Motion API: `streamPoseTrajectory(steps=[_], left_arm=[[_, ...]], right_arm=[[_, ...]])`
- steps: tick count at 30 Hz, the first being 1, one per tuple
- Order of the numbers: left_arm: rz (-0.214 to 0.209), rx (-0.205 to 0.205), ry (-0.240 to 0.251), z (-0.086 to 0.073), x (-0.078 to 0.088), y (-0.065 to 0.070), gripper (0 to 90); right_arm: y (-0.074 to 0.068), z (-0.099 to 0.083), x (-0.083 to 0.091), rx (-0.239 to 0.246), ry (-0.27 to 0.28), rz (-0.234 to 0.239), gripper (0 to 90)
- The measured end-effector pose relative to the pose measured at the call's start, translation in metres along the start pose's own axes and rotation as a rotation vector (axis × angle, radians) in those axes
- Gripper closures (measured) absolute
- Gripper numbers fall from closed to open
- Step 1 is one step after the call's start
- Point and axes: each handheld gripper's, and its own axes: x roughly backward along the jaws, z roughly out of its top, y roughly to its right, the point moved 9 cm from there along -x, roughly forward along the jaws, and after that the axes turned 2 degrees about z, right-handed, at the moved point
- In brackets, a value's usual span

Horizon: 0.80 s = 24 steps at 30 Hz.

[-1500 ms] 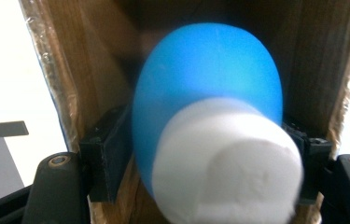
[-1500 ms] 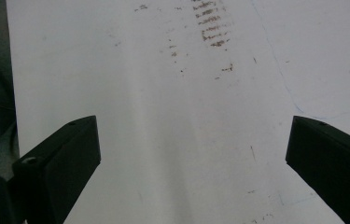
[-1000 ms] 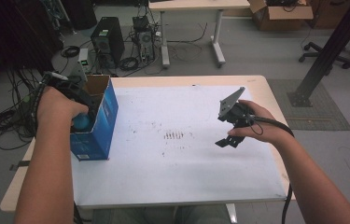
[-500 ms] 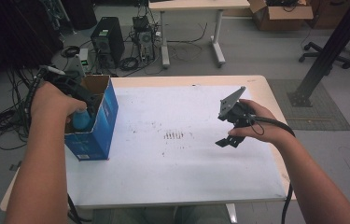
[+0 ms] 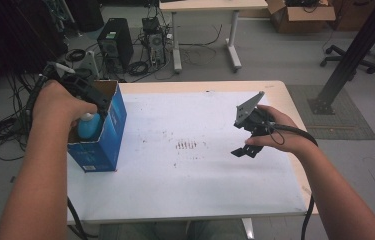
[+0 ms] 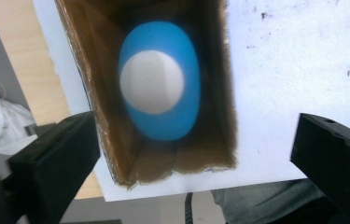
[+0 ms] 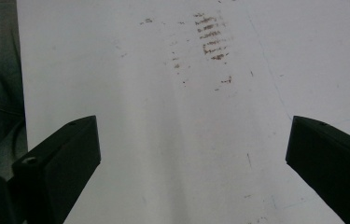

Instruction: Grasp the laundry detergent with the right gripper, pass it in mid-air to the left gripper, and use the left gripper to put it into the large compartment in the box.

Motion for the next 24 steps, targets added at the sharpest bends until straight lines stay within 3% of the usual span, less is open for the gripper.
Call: streamPoseTrajectory(steps=[3, 4, 6, 7, 8, 9, 11, 12, 13, 20, 22, 23, 24], left_arm=[[0.002, -0.041, 0.013, 0.000, 0.010, 0.008, 0.2], [0.009, -0.071, 0.023, 0.001, 0.018, 0.014, 0.2], [0.012, -0.088, 0.030, 0.001, 0.021, 0.018, 0.2], [0.015, -0.136, 0.037, 0.001, 0.029, 0.026, 0.2], [0.017, -0.157, 0.042, 0.002, 0.033, 0.031, 0.2], [0.017, -0.157, 0.042, 0.002, 0.033, 0.031, 0.2], [0.033, -0.225, 0.044, 0.002, 0.038, 0.040, 0.2], [0.040, -0.293, 0.051, 0.001, 0.043, 0.051, 0.2], [0.040, -0.293, 0.051, 0.001, 0.043, 0.051, 0.2], [0.049, -0.482, 0.078, -0.001, 0.054, 0.087, 0.2], [0.061, -0.556, 0.092, -0.002, 0.054, 0.103, 0.3], [0.061, -0.556, 0.092, -0.002, 0.054, 0.103, 0.2], [0.059, -0.589, 0.097, -0.003, 0.053, 0.109, 0.2]], right_arm=[[0.000, 0.001, 0.004, 0.003, -0.002, -0.005, 3.3], [0.000, 0.001, 0.005, 0.003, -0.001, -0.006, 3.3], [0.000, 0.002, 0.008, 0.001, -0.001, -0.008, 3.3], [0.001, 0.002, 0.009, 0.003, 0.000, -0.010, 3.2], [0.001, 0.002, 0.010, 0.003, 0.000, -0.010, 3.3], [0.001, 0.002, 0.010, 0.003, 0.000, -0.010, 3.3], [0.001, 0.002, 0.011, 0.002, -0.001, -0.013, 3.3], [0.001, 0.003, 0.014, -0.002, 0.008, -0.018, 3.2], [0.001, 0.003, 0.014, -0.002, 0.008, -0.018, 3.2], [0.003, 0.005, 0.023, -0.010, 0.014, -0.032, 3.2], [0.003, 0.005, 0.027, -0.006, 0.011, -0.033, 3.2], [0.003, 0.005, 0.027, -0.006, 0.011, -0.033, 3.2], [0.003, 0.005, 0.028, -0.005, 0.009, -0.035, 3.1]])
